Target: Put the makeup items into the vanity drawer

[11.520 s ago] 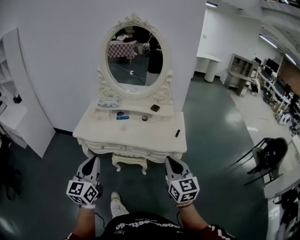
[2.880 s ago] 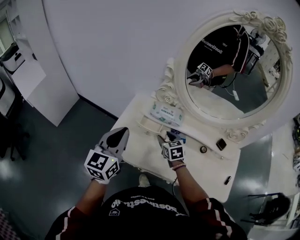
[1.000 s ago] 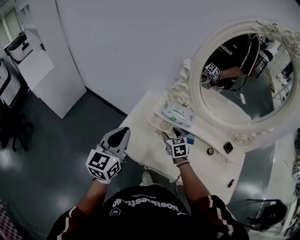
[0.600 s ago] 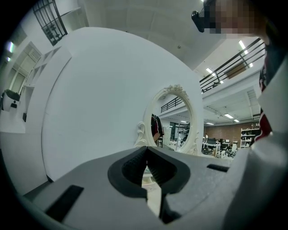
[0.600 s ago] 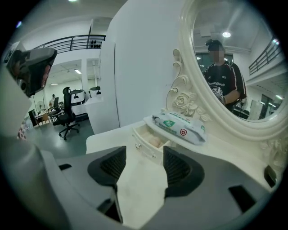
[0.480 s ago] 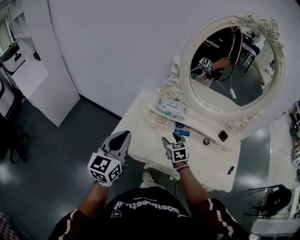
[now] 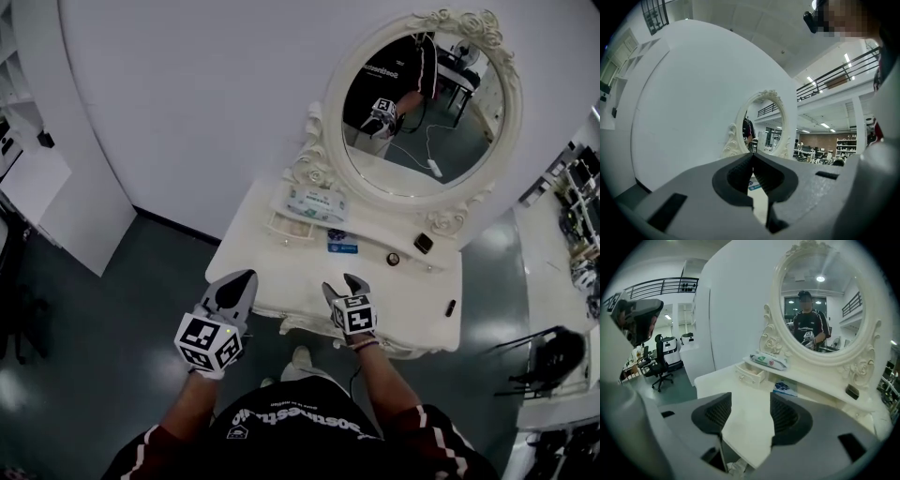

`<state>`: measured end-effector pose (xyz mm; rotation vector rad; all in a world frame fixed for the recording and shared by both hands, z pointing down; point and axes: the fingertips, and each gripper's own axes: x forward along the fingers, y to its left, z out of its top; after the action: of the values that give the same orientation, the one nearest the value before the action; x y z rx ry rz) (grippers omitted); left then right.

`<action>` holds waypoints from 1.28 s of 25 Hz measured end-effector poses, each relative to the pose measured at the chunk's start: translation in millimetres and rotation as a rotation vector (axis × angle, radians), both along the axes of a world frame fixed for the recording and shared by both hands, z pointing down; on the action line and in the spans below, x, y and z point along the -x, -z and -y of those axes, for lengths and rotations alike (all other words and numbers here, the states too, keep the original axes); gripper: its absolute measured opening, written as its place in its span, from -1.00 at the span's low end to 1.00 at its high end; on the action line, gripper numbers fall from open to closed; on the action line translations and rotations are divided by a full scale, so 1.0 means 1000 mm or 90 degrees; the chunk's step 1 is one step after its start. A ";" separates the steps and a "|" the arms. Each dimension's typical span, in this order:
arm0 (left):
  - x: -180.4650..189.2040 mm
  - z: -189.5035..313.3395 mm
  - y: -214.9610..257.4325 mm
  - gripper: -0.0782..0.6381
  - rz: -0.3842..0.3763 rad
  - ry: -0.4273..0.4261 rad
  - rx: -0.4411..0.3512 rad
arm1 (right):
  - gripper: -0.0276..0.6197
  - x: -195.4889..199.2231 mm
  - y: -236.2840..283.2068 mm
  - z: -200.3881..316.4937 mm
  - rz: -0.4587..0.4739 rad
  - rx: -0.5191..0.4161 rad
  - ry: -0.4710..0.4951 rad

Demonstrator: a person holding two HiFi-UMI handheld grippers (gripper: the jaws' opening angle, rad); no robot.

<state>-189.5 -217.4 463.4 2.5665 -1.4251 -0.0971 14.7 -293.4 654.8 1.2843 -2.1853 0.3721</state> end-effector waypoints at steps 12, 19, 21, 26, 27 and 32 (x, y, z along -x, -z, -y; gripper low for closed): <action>-0.088 0.016 0.024 -0.76 0.004 -0.103 -0.033 | -0.14 -0.098 0.052 -0.028 0.041 -0.054 -0.118; -0.147 0.018 0.038 -0.76 0.013 -0.134 -0.047 | -0.15 -0.157 0.102 -0.060 0.086 -0.106 -0.171; -0.158 0.017 0.045 -0.76 0.013 -0.135 -0.057 | -0.16 -0.166 0.121 -0.067 0.094 -0.132 -0.173; -0.179 0.010 0.061 -0.76 0.038 -0.126 -0.091 | -0.17 -0.180 0.171 -0.084 0.112 -0.195 -0.162; -0.181 0.008 0.064 -0.76 0.045 -0.123 -0.097 | -0.17 -0.182 0.179 -0.087 0.114 -0.205 -0.158; -0.188 -0.003 0.075 -0.76 0.050 -0.110 -0.115 | -0.23 -0.195 0.217 -0.105 0.141 -0.257 -0.164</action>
<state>-1.2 -214.6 388.6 2.8591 -1.2654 -0.1033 210.1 -188.9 438.1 1.8319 -2.3642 0.1805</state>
